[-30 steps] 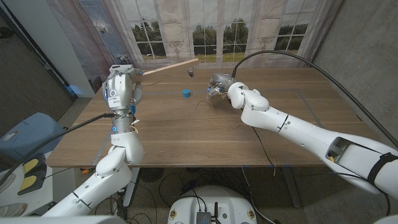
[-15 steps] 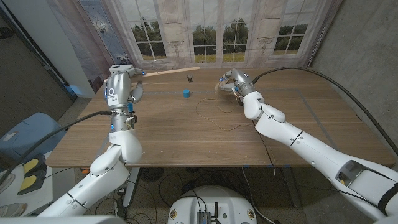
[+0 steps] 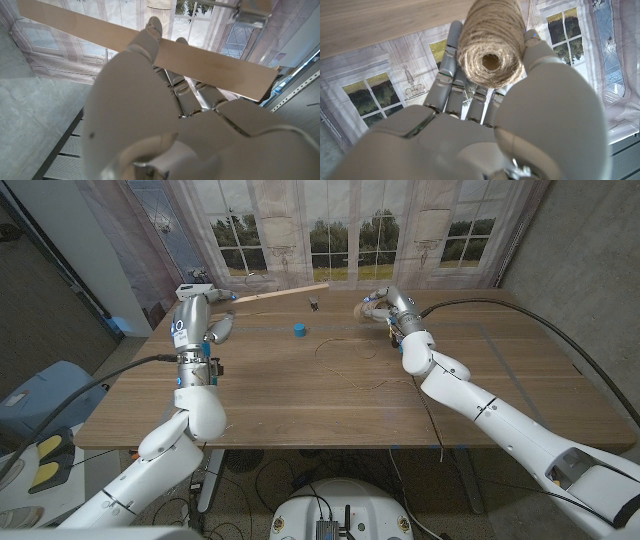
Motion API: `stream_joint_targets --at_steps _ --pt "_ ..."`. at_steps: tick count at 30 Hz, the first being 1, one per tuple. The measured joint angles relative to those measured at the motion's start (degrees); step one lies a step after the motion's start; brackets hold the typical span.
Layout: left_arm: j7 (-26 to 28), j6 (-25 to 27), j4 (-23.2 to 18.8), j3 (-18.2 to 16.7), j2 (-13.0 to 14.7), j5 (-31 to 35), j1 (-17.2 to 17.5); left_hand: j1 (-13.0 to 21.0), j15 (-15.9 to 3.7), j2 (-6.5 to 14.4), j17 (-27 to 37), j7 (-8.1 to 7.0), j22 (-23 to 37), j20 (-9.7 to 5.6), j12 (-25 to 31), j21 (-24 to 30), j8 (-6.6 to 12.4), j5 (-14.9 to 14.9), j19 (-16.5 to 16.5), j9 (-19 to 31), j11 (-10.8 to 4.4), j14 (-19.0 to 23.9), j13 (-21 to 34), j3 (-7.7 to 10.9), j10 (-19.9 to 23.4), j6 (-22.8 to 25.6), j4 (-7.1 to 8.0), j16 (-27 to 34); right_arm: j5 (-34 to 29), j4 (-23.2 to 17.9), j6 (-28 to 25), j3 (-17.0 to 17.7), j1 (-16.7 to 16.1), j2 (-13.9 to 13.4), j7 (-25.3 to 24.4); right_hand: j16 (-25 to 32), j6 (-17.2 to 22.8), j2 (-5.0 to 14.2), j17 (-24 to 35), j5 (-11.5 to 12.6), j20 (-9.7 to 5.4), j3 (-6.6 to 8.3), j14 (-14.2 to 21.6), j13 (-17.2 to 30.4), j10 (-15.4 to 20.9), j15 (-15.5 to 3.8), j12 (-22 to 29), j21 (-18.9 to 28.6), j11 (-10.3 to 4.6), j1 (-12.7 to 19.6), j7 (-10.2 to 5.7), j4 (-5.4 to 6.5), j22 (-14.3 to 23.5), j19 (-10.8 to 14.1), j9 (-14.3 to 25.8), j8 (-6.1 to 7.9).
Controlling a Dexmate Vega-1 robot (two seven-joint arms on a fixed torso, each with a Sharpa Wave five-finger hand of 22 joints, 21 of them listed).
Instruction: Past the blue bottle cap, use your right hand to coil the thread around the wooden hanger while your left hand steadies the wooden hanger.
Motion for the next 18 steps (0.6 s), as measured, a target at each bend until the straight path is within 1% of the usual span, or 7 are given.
stream_joint_targets --at_steps 5,7,8,11,12,13,18 --pt "-2.63 -2.68 0.35 -1.32 -0.08 -3.14 0.0 0.0 0.12 0.0 0.0 0.01 0.16 0.0 0.0 0.43 -0.1 -0.01 0.0 0.0 0.0 0.12 0.24 0.0 0.0 -0.01 0.0 0.0 -0.11 0.71 2.14 0.25 -0.12 0.19 -1.79 -0.05 0.0 0.0 0.36 0.0 0.21 -0.14 -0.01 0.02 0.0 -0.01 0.0 0.71 0.0 0.0 0.0 0.0 0.22 -0.21 0.0 -0.01" --pt "-3.37 -3.19 0.39 -1.63 -0.05 -3.89 0.0 0.0 0.23 0.0 0.0 0.01 0.16 0.0 0.0 0.61 -0.19 -0.06 0.0 0.0 0.0 0.24 0.39 0.23 0.0 -0.01 -0.23 -0.01 -0.39 1.03 2.87 0.27 -0.12 0.32 -2.34 -0.1 0.0 -0.37 0.79 0.0 0.33 -0.15 -0.01 0.04 0.01 -0.01 -0.01 1.11 0.0 0.37 0.0 0.0 0.35 -0.33 0.15 -0.32" --pt "-5.14 -4.16 0.52 -2.15 0.09 -5.54 -0.04 0.0 0.32 0.0 0.1 0.02 0.15 0.0 0.0 0.65 -0.2 -0.06 0.0 0.0 0.0 0.32 0.5 0.23 0.0 -0.02 -0.23 -0.01 -0.41 1.05 2.92 0.26 -0.12 0.32 -2.37 -0.11 0.01 -0.37 0.79 0.0 0.42 -0.15 -0.01 0.04 0.01 -0.01 -0.01 1.31 0.0 0.37 0.0 0.0 0.35 -0.42 0.2 -0.44" --pt "-7.7 -5.2 0.76 -2.91 0.49 -7.8 -0.27 0.0 0.32 0.0 0.44 0.23 0.15 -0.01 0.0 0.65 -0.21 -0.06 -0.01 0.13 0.19 0.34 0.7 0.23 0.19 -0.23 -0.23 -0.01 -0.99 1.55 4.19 0.18 0.12 0.52 -3.08 -0.22 0.3 -0.37 1.6 -0.01 0.42 -0.45 -0.02 0.06 0.02 -0.02 -0.01 1.58 -0.01 0.37 0.29 0.15 0.62 -0.42 0.2 -0.49" --pt "-8.27 -5.39 0.78 -2.98 0.53 -8.28 -0.3 0.0 0.3 0.0 0.53 0.23 0.15 -0.12 0.0 0.87 -0.22 -0.07 -0.31 0.32 0.53 0.36 0.86 0.4 0.28 -0.23 -0.4 -0.01 -1.03 1.65 4.27 0.12 0.21 0.58 -3.12 -0.26 0.3 -0.37 1.93 -0.01 0.42 -0.45 -0.02 0.07 0.63 -0.02 -0.03 1.77 0.39 0.37 0.3 0.15 0.62 -0.42 0.21 -0.49" --pt "-9.8 -5.82 0.94 -3.48 0.91 -9.54 -0.57 0.0 0.2 0.0 0.72 0.32 0.27 -0.07 0.0 1.06 -0.22 -0.14 -0.75 0.59 0.74 0.46 1.0 0.42 0.25 -0.32 -0.42 -0.02 -1.37 1.86 4.96 -0.01 0.37 0.68 -3.38 -0.27 0.3 -0.37 3.25 -0.01 0.42 -0.46 -0.02 0.07 0.64 -0.02 -0.03 1.78 0.38 0.37 0.3 0.14 0.64 -0.42 0.22 -0.49" --pt "-14.99 -6.75 1.48 -4.45 1.97 -13.46 -1.48 0.01 0.1 0.0 1.49 0.93 0.69 0.11 -0.45 1.5 -0.29 -0.17 -2.15 1.31 1.03 0.61 1.77 0.47 -0.05 -0.93 -0.47 -0.05 -2.14 2.63 6.56 -0.42 1.01 1.04 -3.78 -0.37 0.31 -0.37 4.42 -0.11 0.72 -0.5 -0.03 0.07 0.73 -0.03 0.04 2.26 0.32 0.37 0.3 0.1 0.88 -0.72 0.26 -0.85"
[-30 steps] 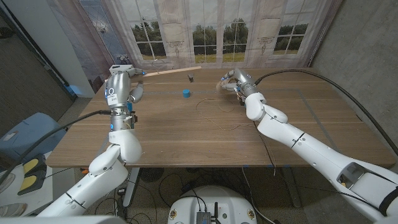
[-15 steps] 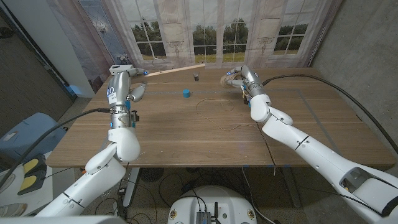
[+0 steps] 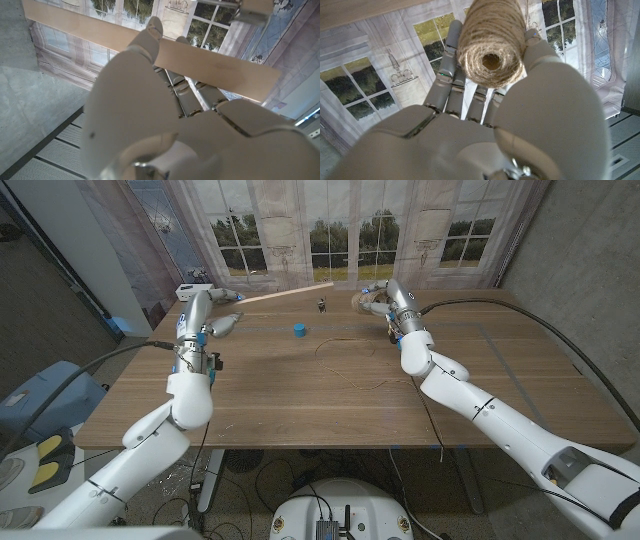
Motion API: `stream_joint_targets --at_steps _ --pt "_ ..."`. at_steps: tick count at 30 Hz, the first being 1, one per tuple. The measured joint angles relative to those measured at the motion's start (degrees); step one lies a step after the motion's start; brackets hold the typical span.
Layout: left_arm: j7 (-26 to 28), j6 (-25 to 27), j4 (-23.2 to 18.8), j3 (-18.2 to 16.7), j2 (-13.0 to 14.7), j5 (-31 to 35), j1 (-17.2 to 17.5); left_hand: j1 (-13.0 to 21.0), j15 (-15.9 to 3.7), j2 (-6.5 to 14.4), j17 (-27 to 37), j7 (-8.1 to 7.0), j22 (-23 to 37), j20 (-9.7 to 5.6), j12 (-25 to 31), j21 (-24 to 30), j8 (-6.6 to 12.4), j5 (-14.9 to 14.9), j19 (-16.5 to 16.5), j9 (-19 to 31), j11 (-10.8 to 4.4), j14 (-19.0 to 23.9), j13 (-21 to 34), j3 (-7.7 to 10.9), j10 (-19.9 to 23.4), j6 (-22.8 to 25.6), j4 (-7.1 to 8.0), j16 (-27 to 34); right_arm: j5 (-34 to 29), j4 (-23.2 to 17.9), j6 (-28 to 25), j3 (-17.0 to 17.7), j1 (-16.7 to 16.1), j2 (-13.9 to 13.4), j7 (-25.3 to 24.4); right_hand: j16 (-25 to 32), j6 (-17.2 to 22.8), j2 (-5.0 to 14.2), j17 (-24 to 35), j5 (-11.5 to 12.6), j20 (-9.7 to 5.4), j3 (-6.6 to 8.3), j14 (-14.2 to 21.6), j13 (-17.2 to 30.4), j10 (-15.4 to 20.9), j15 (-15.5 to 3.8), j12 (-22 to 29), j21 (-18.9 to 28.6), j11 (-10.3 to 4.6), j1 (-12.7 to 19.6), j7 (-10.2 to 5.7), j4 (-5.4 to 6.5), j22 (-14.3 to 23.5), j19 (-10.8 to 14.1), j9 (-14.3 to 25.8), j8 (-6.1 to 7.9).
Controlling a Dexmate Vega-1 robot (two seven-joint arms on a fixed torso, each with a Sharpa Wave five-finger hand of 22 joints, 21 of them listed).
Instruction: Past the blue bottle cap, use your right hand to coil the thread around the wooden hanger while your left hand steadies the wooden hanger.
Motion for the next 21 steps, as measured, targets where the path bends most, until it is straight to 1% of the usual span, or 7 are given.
stream_joint_targets --at_steps 7,8,13,17,18,19,21 --pt "-6.11 -0.15 0.93 -0.68 1.65 -3.98 -1.84 0.39 0.02 -0.39 0.81 0.24 0.0 0.0 0.0 0.83 0.36 0.13 -0.62 0.76 0.19 -0.01 0.62 0.0 -0.19 -0.24 0.0 0.44 -1.05 0.87 2.5 -0.48 0.87 0.43 -0.17 -0.07 0.0 0.0 0.09 0.18 0.11 -0.24 -0.01 0.0 0.1 -0.01 0.0 0.81 0.09 0.0 0.0 0.09 0.0 -0.11 0.02 -0.04" --pt "-6.9 -0.14 1.08 -0.69 1.84 -4.53 -2.15 0.39 0.02 -0.39 0.86 0.32 0.0 0.0 0.0 0.98 0.37 0.21 -0.62 0.81 0.19 -0.02 0.83 0.0 -0.19 -0.32 0.0 0.44 -1.22 1.01 2.96 -0.56 1.0 0.49 -0.19 -0.12 0.0 0.0 1.56 0.18 0.21 -0.24 -0.02 0.0 0.1 -0.01 0.01 0.84 0.09 0.0 0.0 0.09 0.11 -0.21 0.08 -0.04" --pt "-9.76 -0.14 1.83 -0.62 2.66 -6.48 -3.67 0.39 0.02 -0.38 1.21 0.32 0.0 0.0 0.0 1.27 0.37 0.22 -0.62 1.27 0.19 -0.03 1.13 0.0 -0.19 -0.32 0.0 0.44 -2.14 1.51 4.81 -0.96 1.63 0.72 -0.25 -0.46 0.21 0.0 2.19 0.4 0.3 -0.28 -0.11 0.0 0.1 -0.1 0.13 1.56 0.09 0.0 -0.21 0.05 0.27 -0.3 0.24 -0.37" --pt "-9.96 -0.15 2.43 -0.06 3.13 -6.62 -4.79 0.39 0.02 -0.38 1.44 0.32 -0.01 0.31 0.0 1.49 0.37 0.22 -0.92 1.36 0.19 -0.04 1.39 0.0 -0.19 -0.32 0.0 0.44 -3.14 1.55 6.53 -1.0 1.69 0.73 -0.41 -0.51 0.3 0.0 2.21 0.4 0.32 -0.32 -0.11 0.0 0.1 -0.1 0.3 2.0 0.09 0.0 -0.3 0.05 0.27 -0.32 0.24 -0.47" --pt "-9.96 -0.15 2.59 0.12 3.27 -6.62 -5.13 0.39 0.02 -0.38 1.44 0.32 -0.01 0.31 0.0 1.49 0.37 0.22 -0.92 1.48 0.19 -0.05 1.39 0.0 -0.19 -0.32 0.0 0.44 -3.21 1.55 6.63 -1.0 1.69 0.73 -0.44 -0.51 0.3 0.0 2.67 0.4 0.43 -0.59 -0.11 0.0 0.1 -0.1 0.3 2.12 0.09 0.0 -0.3 0.21 0.26 -0.43 0.24 -0.47" --pt "-12.06 -0.03 2.67 0.2 3.33 -8.13 -5.29 0.39 0.01 -0.39 1.45 0.32 -0.01 0.31 0.0 1.49 0.46 0.22 -0.92 1.58 0.19 -0.05 1.52 0.0 -0.19 -0.32 0.0 0.44 -3.59 2.22 7.15 -1.47 2.41 1.04 -0.57 -0.55 0.3 0.0 3.36 0.4 0.52 -0.6 -0.12 0.0 0.1 -0.11 0.32 2.13 0.09 0.0 -0.31 0.21 0.37 -0.53 0.24 -0.47" --pt "-12.59 0.08 2.87 0.44 3.47 -8.53 -5.69 0.39 0.0 -0.39 1.45 0.32 -0.01 0.08 0.0 1.49 0.79 0.21 -1.15 1.6 0.19 -0.07 1.66 0.01 -0.19 -0.32 0.0 0.44 -4.02 2.41 7.73 -1.61 2.63 1.14 -0.71 -0.56 0.3 0.0 3.36 0.4 0.53 -0.6 -0.12 0.0 0.1 -0.11 0.32 2.4 0.09 0.0 -0.31 0.2 0.53 -0.53 0.24 -0.47"
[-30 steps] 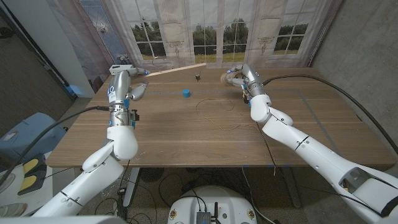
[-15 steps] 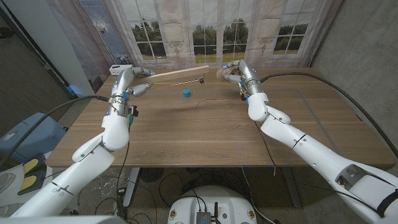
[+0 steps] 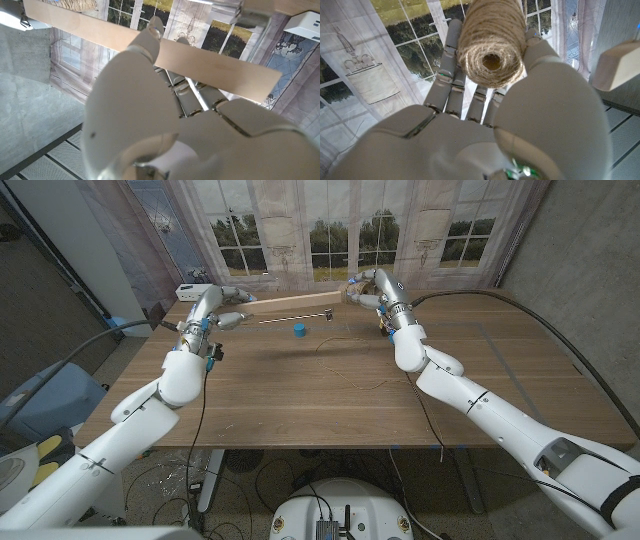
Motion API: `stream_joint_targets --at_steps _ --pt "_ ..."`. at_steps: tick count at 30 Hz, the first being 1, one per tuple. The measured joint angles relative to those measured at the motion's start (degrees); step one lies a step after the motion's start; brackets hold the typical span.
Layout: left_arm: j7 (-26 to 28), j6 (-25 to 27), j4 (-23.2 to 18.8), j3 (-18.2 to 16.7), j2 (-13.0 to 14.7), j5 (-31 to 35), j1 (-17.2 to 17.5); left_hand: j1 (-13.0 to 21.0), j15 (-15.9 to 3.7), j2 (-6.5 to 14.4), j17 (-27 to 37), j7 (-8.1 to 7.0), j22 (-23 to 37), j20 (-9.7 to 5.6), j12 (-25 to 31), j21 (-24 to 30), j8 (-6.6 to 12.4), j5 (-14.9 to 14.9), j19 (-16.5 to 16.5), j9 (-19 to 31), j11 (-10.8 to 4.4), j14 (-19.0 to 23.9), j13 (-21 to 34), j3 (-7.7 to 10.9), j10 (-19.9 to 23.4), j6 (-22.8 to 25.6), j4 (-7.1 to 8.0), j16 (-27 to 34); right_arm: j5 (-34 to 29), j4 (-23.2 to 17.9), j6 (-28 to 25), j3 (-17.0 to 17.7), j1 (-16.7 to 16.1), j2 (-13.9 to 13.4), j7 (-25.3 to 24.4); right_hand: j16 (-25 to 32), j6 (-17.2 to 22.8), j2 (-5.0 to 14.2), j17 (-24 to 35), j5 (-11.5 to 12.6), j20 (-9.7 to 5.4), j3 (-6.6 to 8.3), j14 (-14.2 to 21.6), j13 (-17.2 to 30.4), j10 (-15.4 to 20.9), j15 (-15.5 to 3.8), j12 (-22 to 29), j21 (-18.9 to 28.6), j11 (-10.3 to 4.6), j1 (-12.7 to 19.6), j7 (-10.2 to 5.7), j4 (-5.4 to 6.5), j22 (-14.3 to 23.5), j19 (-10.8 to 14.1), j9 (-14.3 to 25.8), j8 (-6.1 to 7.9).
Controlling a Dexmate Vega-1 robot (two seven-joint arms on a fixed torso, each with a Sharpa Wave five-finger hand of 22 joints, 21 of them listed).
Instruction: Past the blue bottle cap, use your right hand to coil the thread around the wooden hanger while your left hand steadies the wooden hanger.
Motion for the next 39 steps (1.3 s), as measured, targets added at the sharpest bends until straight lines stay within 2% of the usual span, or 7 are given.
stream_joint_targets --at_steps 8,12,16,18,32,39 --pt "-1.92 0.82 0.91 1.62 0.76 -1.53 -2.21 0.9 0.0 -0.16 0.24 0.0 0.0 -0.09 0.0 0.45 0.05 -0.04 -0.08 0.18 0.0 -0.02 0.51 0.0 0.0 0.0 0.0 -0.01 -3.12 0.59 2.98 -0.81 1.08 0.44 -1.01 -0.01 -0.01 0.0 0.06 0.0 0.3 -0.07 0.03 0.0 0.0 0.03 0.01 0.85 0.0 0.0 0.0 -0.07 0.0 -0.3 0.15 -0.29" --pt "-2.49 1.26 1.27 2.37 1.07 -2.11 -3.14 0.91 -0.01 -0.15 0.25 0.0 -0.16 -0.09 0.0 0.84 0.05 -0.04 -0.08 0.43 0.0 -0.03 0.52 0.0 0.0 0.0 0.0 -0.02 -4.66 0.69 3.98 -1.11 1.44 0.55 -1.53 -0.48 0.3 0.0 2.21 -0.01 0.3 -0.38 0.03 0.0 0.01 0.03 0.13 1.27 0.0 0.0 -0.31 0.08 0.08 -0.3 0.24 -0.3" --pt "-2.9 1.68 1.62 3.01 1.27 -2.59 -3.86 1.75 -0.01 0.39 0.24 0.42 -0.18 0.22 0.0 0.88 0.19 -0.06 -0.39 0.32 -0.01 -0.06 0.79 0.0 0.0 0.43 0.0 -0.08 -6.13 0.74 5.04 -1.27 1.68 0.59 -2.12 -0.63 0.3 0.0 2.91 -0.01 0.6 -0.38 0.03 0.01 0.01 0.03 0.13 1.33 0.0 0.0 -0.31 0.08 0.27 -0.6 0.25 -0.51" --pt "-3.25 2.03 1.9 3.57 1.42 -2.94 -4.48 3.12 0.17 1.75 0.22 0.62 -0.23 0.22 0.0 0.88 0.19 -0.09 -0.4 0.25 0.0 -0.29 0.79 0.0 0.0 0.63 0.0 -0.22 -6.65 0.76 5.52 -1.35 1.81 0.61 -2.34 -0.66 0.3 0.0 2.95 -0.01 0.6 -0.39 0.03 0.01 0.01 0.03 0.13 1.75 0.0 0.0 -0.31 0.08 0.27 -0.6 0.26 -0.51" --pt "-4.97 4.26 2.75 6.29 2.33 -4.23 -7.45 3.13 0.18 1.8 0.51 0.92 -0.27 0.1 -0.45 1.67 0.18 -0.21 -0.53 0.19 -0.01 -0.47 1.05 0.26 0.0 0.94 -0.25 -0.12 -10.07 0.91 9.72 -1.28 1.91 0.57 -5.05 -1.11 0.61 0.0 7.16 0.21 1.13 -0.78 0.03 0.02 0.41 0.03 0.34 3.29 0.39 0.0 -0.63 0.17 0.26 -1.13 0.51 -0.94" --pt "-6.02 5.71 3.0 7.6 2.84 -4.91 -9.04 3.13 0.27 1.81 0.49 0.93 -0.27 0.1 -0.45 1.74 0.16 -0.19 -0.53 0.19 -0.01 -0.32 1.05 0.32 0.0 0.94 -0.31 0.04 -11.16 1.13 12.13 -0.96 1.54 0.57 -6.84 -1.12 0.61 0.0 7.47 0.21 1.3 -0.79 0.03 0.02 0.42 0.03 0.64 3.71 0.39 0.0 -0.63 0.16 0.26 -1.3 0.6 -0.94"
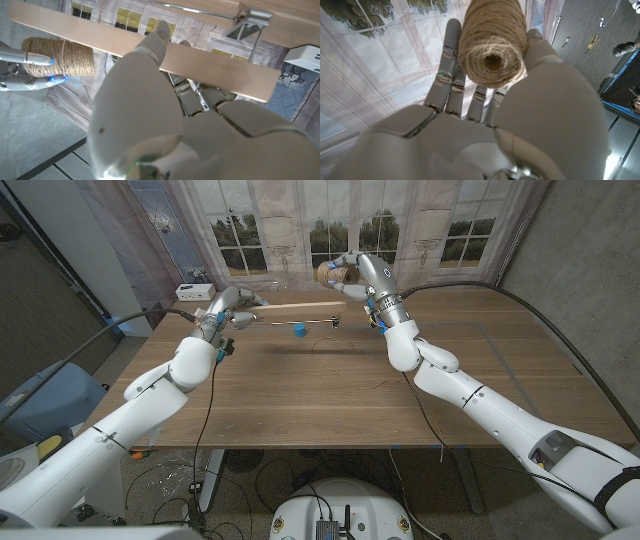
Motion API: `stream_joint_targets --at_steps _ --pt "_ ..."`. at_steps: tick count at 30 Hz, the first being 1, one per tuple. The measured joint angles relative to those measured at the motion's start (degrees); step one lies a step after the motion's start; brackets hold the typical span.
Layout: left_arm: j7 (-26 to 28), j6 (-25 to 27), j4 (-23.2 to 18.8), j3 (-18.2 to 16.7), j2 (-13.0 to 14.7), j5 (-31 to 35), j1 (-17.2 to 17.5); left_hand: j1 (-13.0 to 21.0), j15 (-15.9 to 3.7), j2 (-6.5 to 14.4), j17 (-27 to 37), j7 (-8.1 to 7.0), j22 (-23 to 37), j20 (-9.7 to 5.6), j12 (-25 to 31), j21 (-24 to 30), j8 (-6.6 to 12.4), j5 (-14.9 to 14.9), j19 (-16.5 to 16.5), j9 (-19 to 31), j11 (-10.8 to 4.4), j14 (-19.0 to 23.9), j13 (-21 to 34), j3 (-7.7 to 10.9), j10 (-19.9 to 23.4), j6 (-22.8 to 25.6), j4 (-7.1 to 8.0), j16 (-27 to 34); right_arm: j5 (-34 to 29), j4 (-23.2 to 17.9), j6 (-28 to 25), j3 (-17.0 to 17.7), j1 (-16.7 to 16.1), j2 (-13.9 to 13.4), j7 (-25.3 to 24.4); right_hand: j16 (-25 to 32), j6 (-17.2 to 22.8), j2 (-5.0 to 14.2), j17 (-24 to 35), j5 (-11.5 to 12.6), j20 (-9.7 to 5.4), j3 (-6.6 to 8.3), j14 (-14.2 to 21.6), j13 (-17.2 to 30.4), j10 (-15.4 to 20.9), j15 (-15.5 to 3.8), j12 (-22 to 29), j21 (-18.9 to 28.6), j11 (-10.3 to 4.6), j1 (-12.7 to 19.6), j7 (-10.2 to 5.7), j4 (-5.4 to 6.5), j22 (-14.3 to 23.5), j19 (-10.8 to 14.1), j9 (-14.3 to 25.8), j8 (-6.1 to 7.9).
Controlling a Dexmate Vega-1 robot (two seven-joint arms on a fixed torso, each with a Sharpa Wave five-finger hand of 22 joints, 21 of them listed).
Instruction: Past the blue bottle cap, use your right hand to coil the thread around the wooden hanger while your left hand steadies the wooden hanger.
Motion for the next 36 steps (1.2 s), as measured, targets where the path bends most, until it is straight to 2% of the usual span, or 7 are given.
stream_joint_targets --at_steps 4,5,14,21,29,30,36 --pt "-0.6 0.77 0.27 0.83 0.22 -0.34 -1.08 0.0 0.0 0.0 -0.01 0.2 -0.01 0.23 -0.33 0.37 -0.05 0.19 -0.37 0.0 0.31 0.03 0.0 0.0 0.32 0.2 0.0 0.0 -0.41 0.01 1.58 0.16 -0.17 0.0 -0.68 -0.22 0.0 0.0 0.78 0.0 0.12 -0.31 0.0 0.0 0.0 0.0 0.01 0.49 0.0 0.0 0.0 0.16 0.0 -0.12 0.21 -0.22" --pt "-0.67 0.87 0.29 0.87 0.23 -0.37 -1.18 0.0 0.0 0.0 -0.02 0.2 -0.01 0.23 -0.33 0.37 -0.05 0.19 -0.37 -0.01 0.31 0.03 0.0 0.0 0.32 0.2 0.0 0.0 -0.51 0.01 2.2 0.17 -0.22 0.0 -0.81 -0.33 0.0 0.0 0.81 0.0 0.61 -0.31 0.02 0.0 0.0 0.02 0.02 0.53 0.0 0.0 0.0 0.15 0.0 -0.61 0.21 -0.22" --pt "-1.39 1.96 1.43 2.86 0.14 -0.64 -3.95 0.0 -0.01 0.0 -0.02 0.3 -0.04 0.12 -0.54 0.78 -0.22 0.18 -0.49 -0.02 0.31 0.03 0.0 0.0 0.32 0.3 0.0 -0.01 -0.07 -0.02 6.35 0.52 -0.57 -0.12 -0.64 -0.43 0.0 -0.3 0.89 0.0 0.61 -0.39 0.12 0.0 0.2 0.12 0.02 1.62 0.2 0.3 0.0 0.08 -0.01 -0.61 0.27 -0.22" --pt "-0.95 2.97 2.43 4.25 -0.99 -0.68 -5.93 0.0 -0.09 0.0 0.01 0.31 -0.02 0.12 -0.75 1.03 -0.27 0.41 -0.49 -0.05 0.31 0.14 -0.01 0.23 0.32 0.31 -0.23 -0.07 1.76 -0.22 9.89 1.26 -1.23 -0.2 0.97 -0.71 0.0 -0.3 1.57 -0.01 0.61 -0.43 0.12 0.0 0.2 0.12 0.02 2.12 0.2 0.3 0.0 0.04 -0.01 -0.62 0.49 -0.63" --pt "-0.54 3.33 3.53 5.4 -2.47 -0.84 -7.78 0.0 0.11 0.0 0.01 0.5 -0.19 0.12 -0.75 1.25 -0.44 0.42 -0.49 0.0 0.51 0.55 0.27 0.23 0.93 0.5 -0.23 -0.32 6.3 -0.25 14.55 1.73 -1.57 -0.21 4.68 -0.88 0.23 -0.3 2.01 -0.04 0.61 -0.51 0.13 0.01 0.21 0.12 -0.01 2.71 0.2 0.3 0.24 -0.03 -0.02 -0.62 0.48 -0.67" --pt "0.07 3.79 3.61 5.5 -2.59 -1.29 -7.96 0.0 0.11 0.0 0.01 0.5 -0.21 0.12 -0.75 1.25 -0.45 0.42 -0.49 0.0 0.51 0.54 0.27 0.23 0.94 0.51 -0.23 -0.44 6.92 -0.01 15.03 2.6 -2.03 -0.21 5.24 -0.88 0.23 -0.3 2.03 -0.04 0.61 -0.51 0.13 0.01 0.21 0.12 -0.01 2.98 0.2 0.3 0.23 -0.03 -0.08 -0.62 0.48 -0.67" --pt "0.52 4.53 4.09 6.25 -3.28 -1.56 -9.17 0.01 0.11 -0.01 0.01 0.28 -0.34 0.12 -0.97 1.63 -0.5 0.42 -0.49 0.0 0.51 0.54 0.25 0.23 0.93 0.73 -0.23 -0.48 12.4 0.41 18.2 3.56 -2.49 -0.34 10.34 -1.32 0.43 -0.3 2.21 -0.05 0.61 -0.55 0.44 0.01 0.38 0.43 -0.09 3.6 0.14 0.3 0.44 -0.08 -0.17 -0.62 0.73 -1.07"
